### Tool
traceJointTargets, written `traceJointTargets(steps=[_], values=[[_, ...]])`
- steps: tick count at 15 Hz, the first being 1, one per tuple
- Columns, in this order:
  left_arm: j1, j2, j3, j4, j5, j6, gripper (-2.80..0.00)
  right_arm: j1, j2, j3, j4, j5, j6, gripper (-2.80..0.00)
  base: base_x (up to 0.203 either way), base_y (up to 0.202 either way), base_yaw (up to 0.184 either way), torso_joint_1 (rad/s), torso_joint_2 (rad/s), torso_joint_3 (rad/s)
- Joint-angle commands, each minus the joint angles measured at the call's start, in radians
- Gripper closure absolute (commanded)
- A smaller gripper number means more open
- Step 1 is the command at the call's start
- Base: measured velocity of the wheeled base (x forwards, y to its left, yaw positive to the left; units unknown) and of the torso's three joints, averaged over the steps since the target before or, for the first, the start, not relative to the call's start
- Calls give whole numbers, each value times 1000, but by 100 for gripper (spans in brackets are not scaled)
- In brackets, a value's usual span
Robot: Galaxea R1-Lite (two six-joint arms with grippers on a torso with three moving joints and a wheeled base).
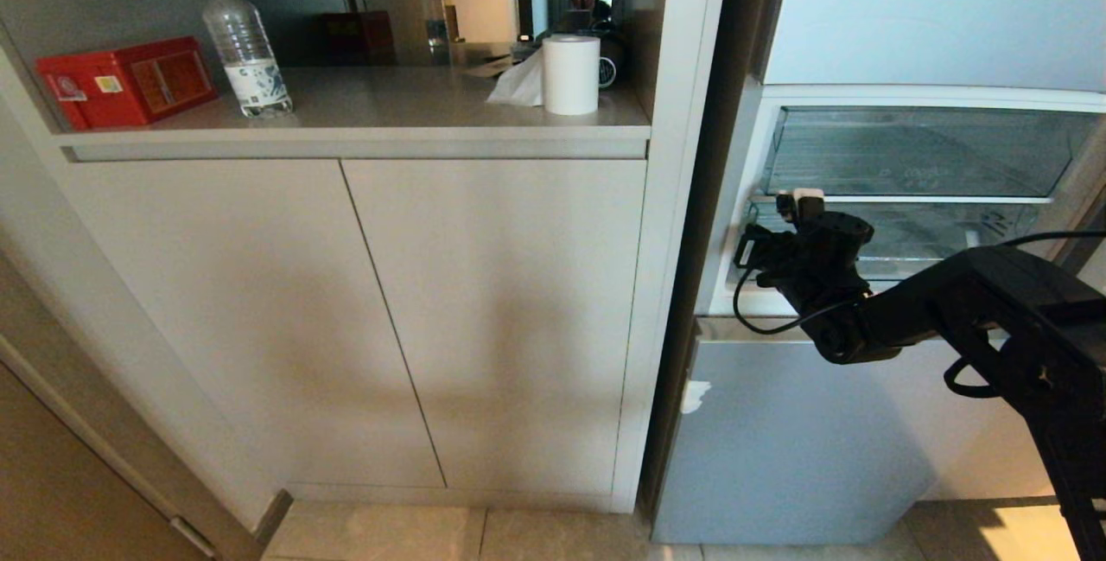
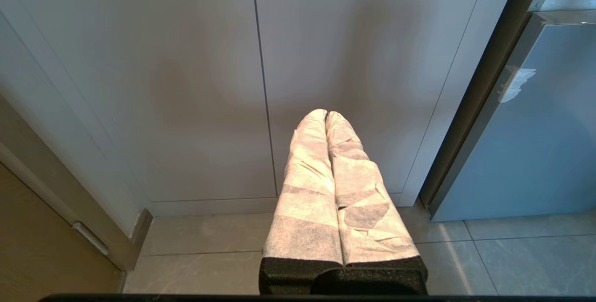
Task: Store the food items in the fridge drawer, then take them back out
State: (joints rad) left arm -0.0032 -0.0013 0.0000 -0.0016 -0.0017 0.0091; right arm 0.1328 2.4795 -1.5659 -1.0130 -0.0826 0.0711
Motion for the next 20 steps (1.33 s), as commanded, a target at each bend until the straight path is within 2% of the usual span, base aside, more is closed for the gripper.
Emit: traceJointTargets(steps=[1, 8, 12, 16, 17, 20], values=[[0, 1, 2, 0, 0, 0, 0, 1, -28, 25, -8, 0, 1, 0, 0, 0, 0, 0, 0, 0], [0, 1, 2, 0, 0, 0, 0, 1, -208, 320, -56, 12, 47, 0, 0, 0, 0, 0, 0, 0], [0, 1, 2, 0, 0, 0, 0, 3, -309, 614, -133, 16, 47, 0, 0, 0, 0, 0, 0, 0], [0, 1, 2, 0, 0, 0, 0, 29, -430, 847, -219, 25, 46, 0, 0, 0, 0, 0, 0, 0], [0, 1, 2, 0, 0, 0, 0, 42, -474, 895, -233, 24, 46, -280, 0, 0, 0, 0, 0, 0], [0, 1, 2, 0, 0, 0, 0, 71, -589, 1025, -238, 19, 49, -280, 0, 0, 0, 0, 0, 0]])
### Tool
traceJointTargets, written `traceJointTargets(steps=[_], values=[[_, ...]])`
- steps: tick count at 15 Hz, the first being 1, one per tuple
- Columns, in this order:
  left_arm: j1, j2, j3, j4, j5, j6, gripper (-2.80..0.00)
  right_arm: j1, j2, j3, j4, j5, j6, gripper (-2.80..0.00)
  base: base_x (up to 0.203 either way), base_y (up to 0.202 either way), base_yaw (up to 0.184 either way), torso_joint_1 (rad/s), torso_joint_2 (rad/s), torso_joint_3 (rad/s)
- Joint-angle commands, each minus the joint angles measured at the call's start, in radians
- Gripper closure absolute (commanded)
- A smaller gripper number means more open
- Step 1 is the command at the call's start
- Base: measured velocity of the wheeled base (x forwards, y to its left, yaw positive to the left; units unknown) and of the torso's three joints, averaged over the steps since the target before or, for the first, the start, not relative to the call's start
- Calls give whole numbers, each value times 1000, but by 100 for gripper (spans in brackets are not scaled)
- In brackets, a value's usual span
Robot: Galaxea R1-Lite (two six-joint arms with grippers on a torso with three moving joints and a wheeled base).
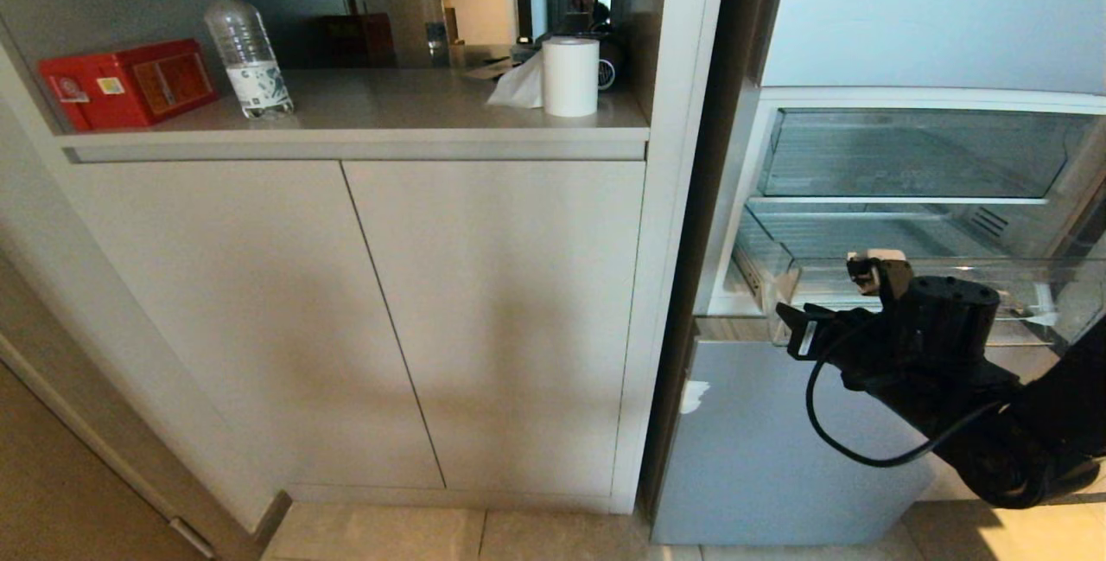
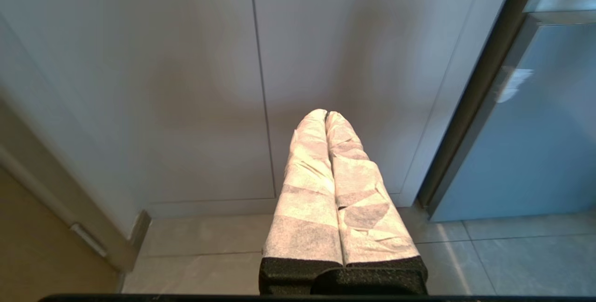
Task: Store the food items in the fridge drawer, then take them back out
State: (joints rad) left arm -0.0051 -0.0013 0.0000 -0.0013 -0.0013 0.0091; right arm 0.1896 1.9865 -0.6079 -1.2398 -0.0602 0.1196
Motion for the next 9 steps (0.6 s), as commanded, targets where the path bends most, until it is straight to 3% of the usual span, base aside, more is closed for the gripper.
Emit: traceJointTargets(steps=[1, 5, 8, 9], values=[[2, 1, 2, 0, 0, 0, 0, 20, -139, 111, -5, -13, 0, -280, 0, 0, 0, 0, 0, 0], [2, 1, 2, 0, 0, 0, 0, 12, -348, 183, 84, -41, -3, -280, 0, 0, 0, 0, 0, 0], [2, 1, 2, 0, 0, 0, 0, -69, -472, -36, 480, -38, -9, -280, 0, 0, 0, 0, 0, 0], [2, 1, 2, -1, 0, 0, 0, -97, -477, -143, 622, -27, -11, 0, 0, 0, 0, 0, 0, 0]])
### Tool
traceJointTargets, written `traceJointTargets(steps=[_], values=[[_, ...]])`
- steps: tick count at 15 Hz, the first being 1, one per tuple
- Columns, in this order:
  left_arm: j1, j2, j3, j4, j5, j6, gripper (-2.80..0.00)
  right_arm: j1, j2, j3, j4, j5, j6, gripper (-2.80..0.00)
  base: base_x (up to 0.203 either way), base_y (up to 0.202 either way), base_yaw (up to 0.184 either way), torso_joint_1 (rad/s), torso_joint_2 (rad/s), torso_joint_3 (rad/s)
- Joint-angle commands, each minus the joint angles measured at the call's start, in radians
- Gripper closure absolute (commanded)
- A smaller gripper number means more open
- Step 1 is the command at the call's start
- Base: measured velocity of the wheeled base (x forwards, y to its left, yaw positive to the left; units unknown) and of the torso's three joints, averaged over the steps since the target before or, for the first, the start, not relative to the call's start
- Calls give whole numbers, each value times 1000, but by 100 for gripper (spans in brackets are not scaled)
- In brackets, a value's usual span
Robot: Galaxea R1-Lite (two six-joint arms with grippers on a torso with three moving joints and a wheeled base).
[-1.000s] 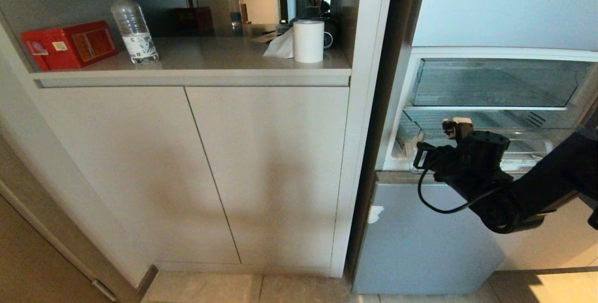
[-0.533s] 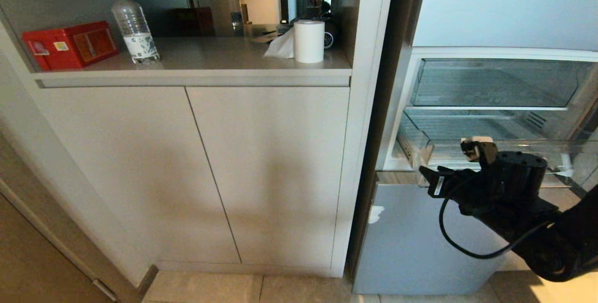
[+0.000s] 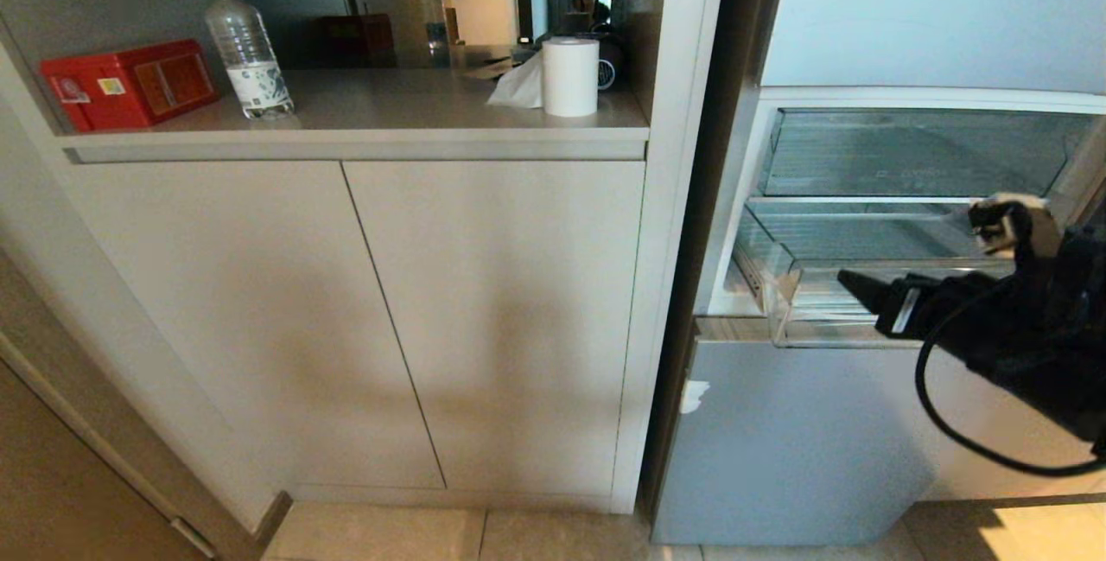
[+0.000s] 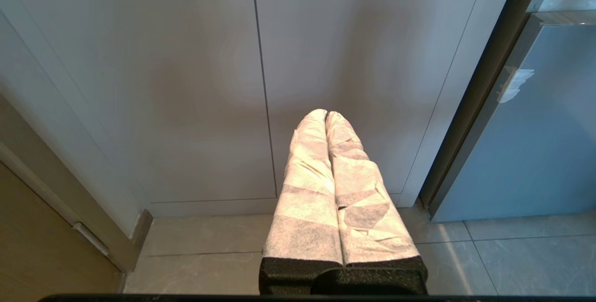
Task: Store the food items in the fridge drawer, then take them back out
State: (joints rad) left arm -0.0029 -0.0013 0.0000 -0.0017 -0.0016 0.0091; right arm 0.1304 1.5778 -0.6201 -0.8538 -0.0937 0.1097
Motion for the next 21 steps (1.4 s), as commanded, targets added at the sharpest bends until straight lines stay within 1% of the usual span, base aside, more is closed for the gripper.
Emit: traceJointTargets(steps=[1, 3, 4, 7, 9, 11, 13, 15, 19, 21], values=[[0, 1, 2, 0, 0, 0, 0, -62, -58, -239, 377, 20, -4, 0, 0, 0, 0, 0, 0, 0], [0, 1, 2, 0, 0, 0, 0, -105, 28, -436, 593, 43, -15, 0, 0, 0, 0, 0, 0, 0], [0, 1, 2, 0, 0, 0, 0, -122, 107, -513, 660, 52, -23, 0, 0, 0, 0, 0, 0, 0], [0, 1, 2, 0, 0, 0, 0, -149, 318, -754, 811, 77, -36, 0, 0, 0, 0, 0, 0, 0], [0, 1, 2, 0, 0, 0, 0, -156, 424, -872, 902, 101, -38, 0, 0, 0, 0, 0, 0, 0], [0, 1, 2, 0, 0, 0, 0, -162, 512, -964, 935, 119, -37, 0, 0, 0, 0, 0, 0, 0], [0, 1, 2, 0, 0, 0, 0, -168, 560, -1018, 952, 123, -40, 0, 0, 0, 0, 0, 0, 0], [0, 1, 2, 0, 0, 0, 0, -171, 548, -1019, 1003, 121, -41, 0, 0, 0, 0, 0, 0, 0], [0, 1, 2, 0, 0, 0, 0, -197, 418, -995, 1160, 127, -28, 0, 0, 0, 0, 0, 0, 0], [0, 1, 2, 0, 0, 0, 0, -219, 383, -975, 1178, 139, -5, 0, 0, 0, 0, 0, 0, 0]])
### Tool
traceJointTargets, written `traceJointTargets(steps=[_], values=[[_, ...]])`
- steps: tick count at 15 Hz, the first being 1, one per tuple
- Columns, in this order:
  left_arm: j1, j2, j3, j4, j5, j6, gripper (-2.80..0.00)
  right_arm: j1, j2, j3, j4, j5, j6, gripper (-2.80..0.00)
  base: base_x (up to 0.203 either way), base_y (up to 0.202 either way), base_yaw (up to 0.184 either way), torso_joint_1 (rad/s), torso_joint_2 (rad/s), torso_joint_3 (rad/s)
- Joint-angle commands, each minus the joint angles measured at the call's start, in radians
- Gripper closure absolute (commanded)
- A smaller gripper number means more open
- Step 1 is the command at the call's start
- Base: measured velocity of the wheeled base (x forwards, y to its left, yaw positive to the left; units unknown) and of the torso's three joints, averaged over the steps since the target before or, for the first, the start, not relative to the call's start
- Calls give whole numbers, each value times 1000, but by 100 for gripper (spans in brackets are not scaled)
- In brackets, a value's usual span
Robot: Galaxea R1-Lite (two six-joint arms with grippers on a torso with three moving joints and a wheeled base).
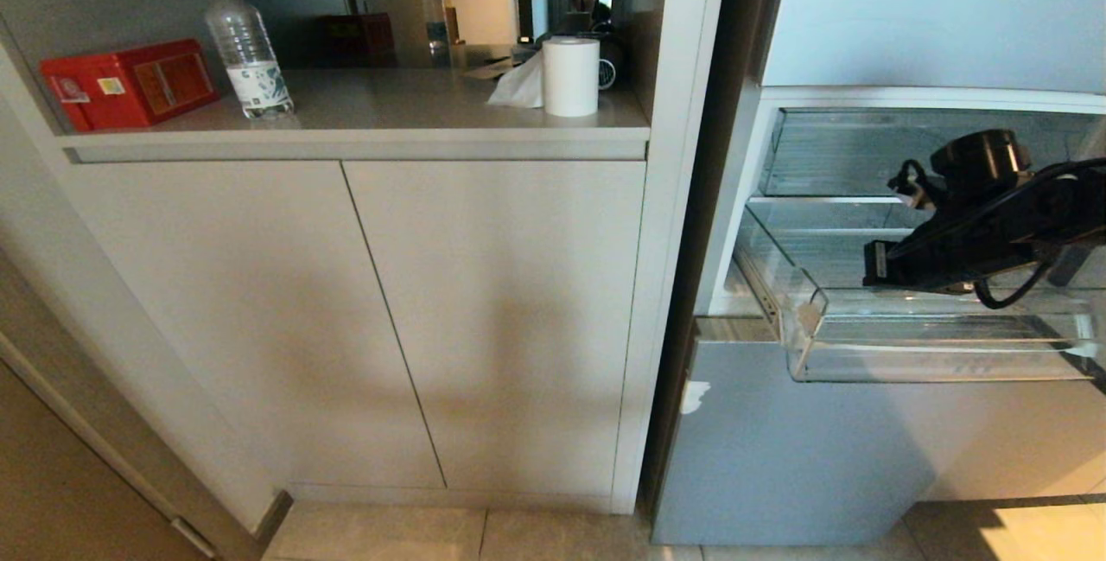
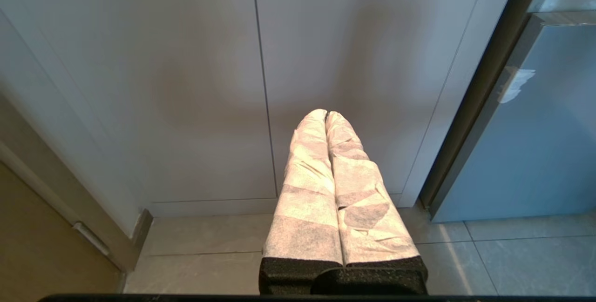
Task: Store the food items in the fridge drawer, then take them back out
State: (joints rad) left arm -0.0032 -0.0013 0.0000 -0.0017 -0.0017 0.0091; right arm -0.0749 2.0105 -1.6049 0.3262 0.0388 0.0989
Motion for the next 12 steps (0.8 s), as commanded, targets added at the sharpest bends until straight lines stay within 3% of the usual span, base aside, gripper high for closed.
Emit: traceJointTargets(steps=[1, 4, 7, 12], values=[[0, 1, 2, 0, 0, 0, 0, -20, -52, 1, -31, 25, 14, 0, 0, 0, 0, 0, 0, 0], [0, 1, 2, 0, 0, 0, 0, -20, -123, 13, -132, 51, 77, 0, 0, 0, 0, 0, 0, 0], [0, 1, 2, 0, 0, 0, 0, -20, -268, 52, -134, 64, 88, 0, 0, 0, 0, 0, 0, 0], [0, 1, 2, 0, 0, 0, 0, -20, -687, 325, -133, 104, 70, 0, 0, 0, 0, 0, 0, 0]])
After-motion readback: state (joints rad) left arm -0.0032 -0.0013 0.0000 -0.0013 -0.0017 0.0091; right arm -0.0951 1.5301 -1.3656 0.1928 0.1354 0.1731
